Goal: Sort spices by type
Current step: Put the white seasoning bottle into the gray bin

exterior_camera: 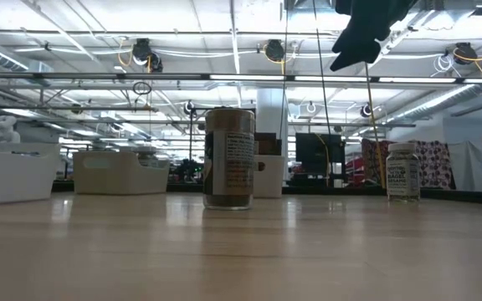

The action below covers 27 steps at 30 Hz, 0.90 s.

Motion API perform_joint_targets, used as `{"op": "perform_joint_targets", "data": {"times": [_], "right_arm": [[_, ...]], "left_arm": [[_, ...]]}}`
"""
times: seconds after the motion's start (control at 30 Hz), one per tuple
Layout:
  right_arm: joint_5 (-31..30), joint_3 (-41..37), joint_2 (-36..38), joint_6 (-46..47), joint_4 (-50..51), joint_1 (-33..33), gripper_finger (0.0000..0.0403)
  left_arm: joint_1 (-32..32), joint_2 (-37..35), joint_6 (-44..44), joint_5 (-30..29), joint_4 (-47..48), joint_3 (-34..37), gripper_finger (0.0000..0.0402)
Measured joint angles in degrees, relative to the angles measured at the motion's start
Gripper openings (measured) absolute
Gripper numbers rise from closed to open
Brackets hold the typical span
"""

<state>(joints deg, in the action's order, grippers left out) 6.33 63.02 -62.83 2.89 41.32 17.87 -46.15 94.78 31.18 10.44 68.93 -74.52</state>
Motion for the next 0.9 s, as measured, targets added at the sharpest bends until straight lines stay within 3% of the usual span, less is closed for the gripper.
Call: {"op": "perform_joint_targets", "data": {"times": [0.77,0.9], "right_arm": [[-0.1,0.0,0.0,-0.6,-1.3,0.0,0.0272],[-0.2,0.0,0.0,-1.0,-1.3,0.0,0.0272]], "left_arm": [[-0.2,0.0,0.0,-0.9,-2.7,3.7,0.0312],[-0.2,0.0,0.0,-0.9,-2.7,3.7,0.0290]]}}
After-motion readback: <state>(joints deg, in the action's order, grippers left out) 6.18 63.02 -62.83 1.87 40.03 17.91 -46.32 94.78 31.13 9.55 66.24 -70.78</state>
